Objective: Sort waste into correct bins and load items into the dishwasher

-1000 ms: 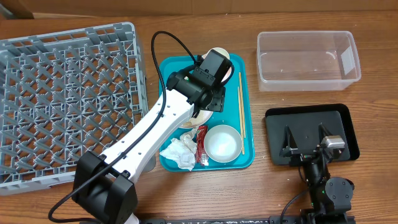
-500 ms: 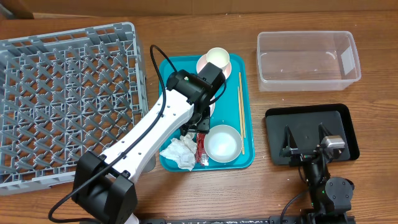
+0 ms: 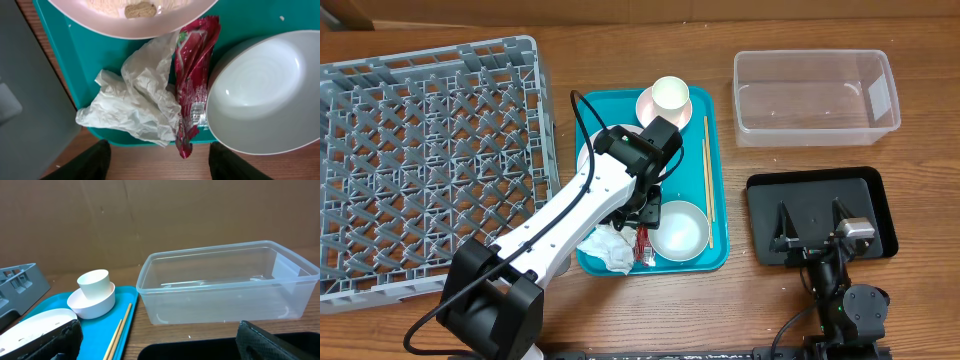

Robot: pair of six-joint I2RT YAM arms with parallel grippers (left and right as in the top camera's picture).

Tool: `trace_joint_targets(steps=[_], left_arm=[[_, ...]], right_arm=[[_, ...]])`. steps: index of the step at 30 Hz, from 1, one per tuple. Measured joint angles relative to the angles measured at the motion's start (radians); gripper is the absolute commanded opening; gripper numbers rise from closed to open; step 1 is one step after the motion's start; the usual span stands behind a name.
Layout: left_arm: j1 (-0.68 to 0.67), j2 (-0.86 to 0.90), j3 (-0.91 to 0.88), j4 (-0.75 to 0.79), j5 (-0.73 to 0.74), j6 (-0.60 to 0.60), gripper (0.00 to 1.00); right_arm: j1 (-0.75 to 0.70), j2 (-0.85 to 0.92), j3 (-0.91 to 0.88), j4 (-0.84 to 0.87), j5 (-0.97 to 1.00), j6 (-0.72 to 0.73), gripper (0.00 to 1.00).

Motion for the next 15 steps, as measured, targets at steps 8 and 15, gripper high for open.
trace_joint_targets(steps=[8, 15], left_arm=[[0.032, 0.0, 0.001, 0.008, 0.026, -0.003, 0.31], [0.121, 0.002, 0.165, -0.107, 0.043, 0.032, 0.42]], right_arm=[[0.0, 0.0, 0.0, -0.001, 0.0, 0.0, 1.0], [0.0, 0.0, 0.0, 0.0, 0.0, 0.0, 1.0]])
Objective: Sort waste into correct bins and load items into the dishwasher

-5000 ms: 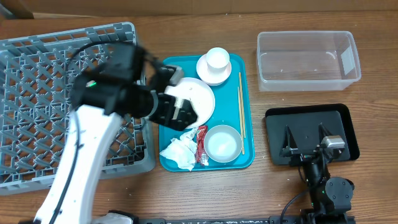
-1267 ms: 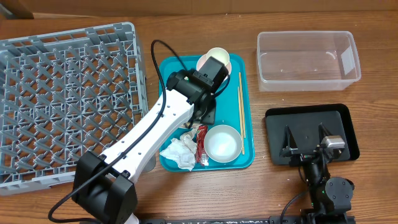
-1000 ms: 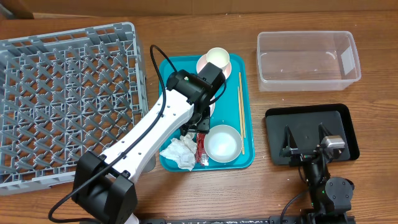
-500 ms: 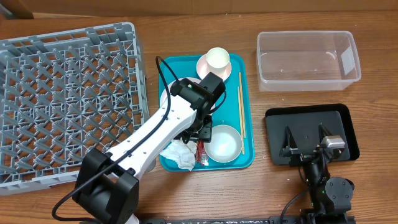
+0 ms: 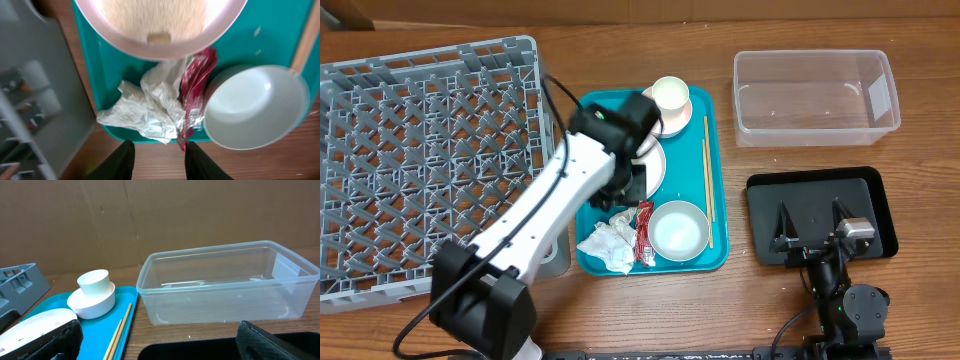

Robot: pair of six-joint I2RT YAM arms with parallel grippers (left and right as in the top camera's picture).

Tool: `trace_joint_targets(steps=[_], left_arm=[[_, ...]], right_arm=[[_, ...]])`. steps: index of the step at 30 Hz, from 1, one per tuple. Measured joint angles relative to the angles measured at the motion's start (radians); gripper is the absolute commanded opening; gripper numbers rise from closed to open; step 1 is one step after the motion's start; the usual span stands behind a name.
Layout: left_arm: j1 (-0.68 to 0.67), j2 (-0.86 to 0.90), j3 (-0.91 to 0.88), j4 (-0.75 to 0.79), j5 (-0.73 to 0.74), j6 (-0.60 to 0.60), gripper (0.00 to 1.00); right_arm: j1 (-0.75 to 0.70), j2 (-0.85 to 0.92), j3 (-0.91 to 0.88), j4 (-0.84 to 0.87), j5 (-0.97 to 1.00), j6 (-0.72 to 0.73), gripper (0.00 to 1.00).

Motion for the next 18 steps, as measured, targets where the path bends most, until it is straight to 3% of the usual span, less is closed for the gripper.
trace_joint_targets(steps=[2, 3, 7, 11, 18], left_arm=[[0.024, 0.0, 0.084, -0.039, -0.008, 0.011, 0.67], [0.038, 0.0, 0.122, -0.055, -0.013, 0.016, 0.7], [0.095, 0.0, 0.234, -0.062, -0.005, 0.063, 0.66], [0.113, 0.0, 0.247, -0.038, 0.128, 0.158, 0.65], [-0.072, 0.0, 0.219, 0.004, 0.209, 0.224, 0.64]], right_arm=[[0.0, 0.0, 0.0, 0.0, 0.0, 0.0, 1.0], [0.0, 0.0, 0.0, 0.0, 0.0, 0.0, 1.0], [0.0, 0.0, 0.0, 0.0, 0.0, -0.001, 1.0], [0.0, 0.0, 0.0, 0.0, 0.0, 0.0, 1.0], [0.0, 0.0, 0.0, 0.0, 0.0, -0.001, 1.0]])
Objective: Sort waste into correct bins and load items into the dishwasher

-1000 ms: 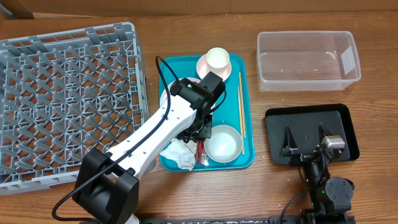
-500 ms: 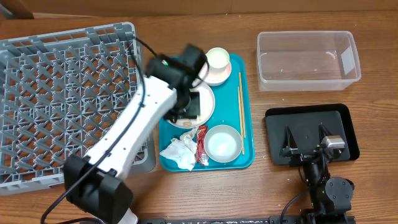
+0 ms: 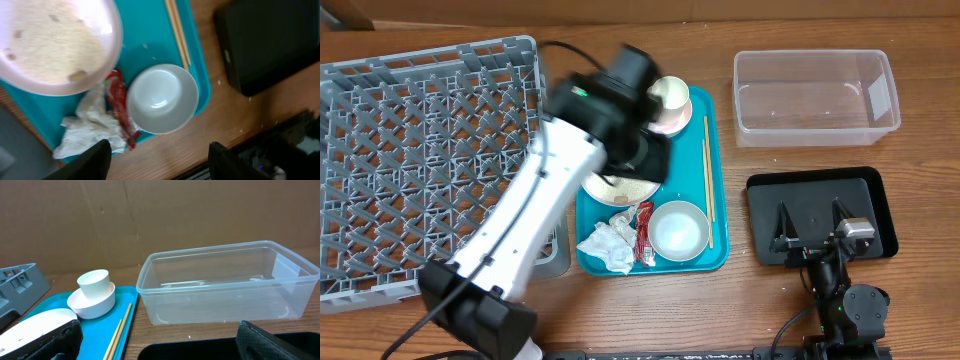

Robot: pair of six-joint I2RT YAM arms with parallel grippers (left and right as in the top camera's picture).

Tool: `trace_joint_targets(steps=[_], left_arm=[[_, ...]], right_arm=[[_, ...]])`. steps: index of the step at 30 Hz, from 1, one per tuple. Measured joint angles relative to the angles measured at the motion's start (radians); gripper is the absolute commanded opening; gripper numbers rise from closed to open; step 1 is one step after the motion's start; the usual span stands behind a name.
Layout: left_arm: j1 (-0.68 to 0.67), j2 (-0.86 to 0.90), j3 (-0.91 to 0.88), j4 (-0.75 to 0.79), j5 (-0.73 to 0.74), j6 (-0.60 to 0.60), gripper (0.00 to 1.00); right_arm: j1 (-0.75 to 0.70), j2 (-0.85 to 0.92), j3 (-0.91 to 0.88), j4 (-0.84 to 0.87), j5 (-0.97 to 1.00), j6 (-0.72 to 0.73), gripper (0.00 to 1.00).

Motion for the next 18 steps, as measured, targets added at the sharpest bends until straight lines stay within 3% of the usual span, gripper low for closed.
trace_joint_targets(steps=[3, 8, 18], left_arm=[[-0.115, 0.0, -0.037, 0.017, -0.088, -0.047, 0.65], [-0.209, 0.0, -0.114, 0.113, -0.183, -0.108, 0.57], [-0.216, 0.001, -0.312, 0.295, -0.106, -0.147, 0.58]], right_arm=[[0.0, 0.0, 0.0, 0.0, -0.001, 0.0, 1.0], [0.0, 0.0, 0.0, 0.0, 0.0, 0.0, 1.0], [0.0, 0.0, 0.0, 0.0, 0.0, 0.0, 1.0]])
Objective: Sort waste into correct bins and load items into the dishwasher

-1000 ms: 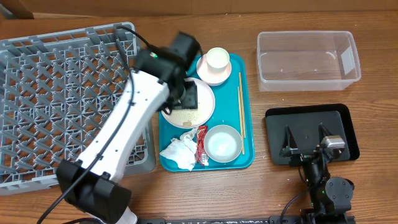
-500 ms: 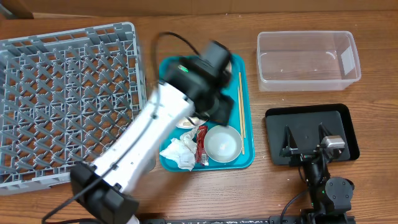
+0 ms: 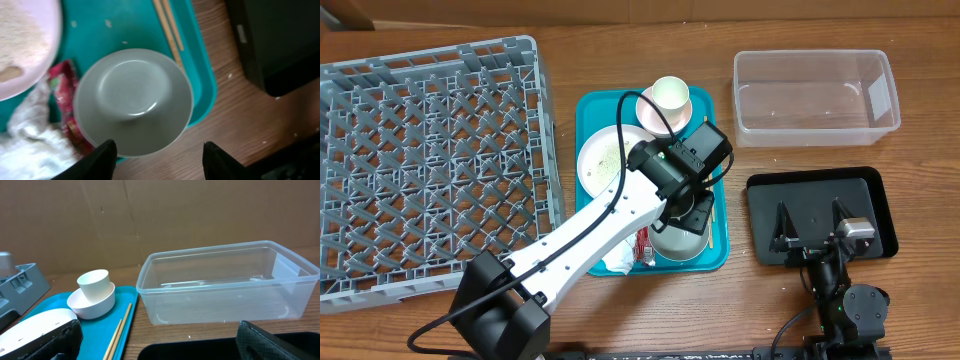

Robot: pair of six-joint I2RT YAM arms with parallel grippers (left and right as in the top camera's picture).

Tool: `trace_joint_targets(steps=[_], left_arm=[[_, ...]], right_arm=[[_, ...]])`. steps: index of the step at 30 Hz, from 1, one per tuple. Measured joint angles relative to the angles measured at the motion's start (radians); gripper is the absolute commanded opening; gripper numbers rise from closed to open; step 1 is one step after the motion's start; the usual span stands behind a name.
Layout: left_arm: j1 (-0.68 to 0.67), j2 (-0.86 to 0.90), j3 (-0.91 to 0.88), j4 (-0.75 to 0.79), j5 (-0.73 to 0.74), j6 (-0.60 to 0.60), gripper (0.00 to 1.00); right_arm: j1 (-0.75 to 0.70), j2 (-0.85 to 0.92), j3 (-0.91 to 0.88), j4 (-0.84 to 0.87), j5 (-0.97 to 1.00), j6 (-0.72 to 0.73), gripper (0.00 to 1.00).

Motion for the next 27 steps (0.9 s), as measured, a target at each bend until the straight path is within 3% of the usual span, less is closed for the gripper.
trace_joint_targets(steps=[9, 19, 23, 27], left_arm=[[-0.054, 0.001, -0.104, 0.154, 0.085, 0.001, 0.6], [-0.131, 0.103, -0.105, 0.1, 0.045, 0.0, 0.58], [-0.145, 0.156, -0.106, 0.095, 0.022, -0.004, 0.49], [-0.147, 0.158, -0.106, 0.084, -0.01, -0.026, 0.48]], right_arm=[[0.0, 0.0, 0.0, 0.0, 0.0, 0.0, 1.0], [0.0, 0.0, 0.0, 0.0, 0.0, 0.0, 1.0], [0.0, 0.0, 0.0, 0.0, 0.0, 0.0, 1.0], [0.0, 0.0, 0.0, 0.0, 0.0, 0.0, 1.0]])
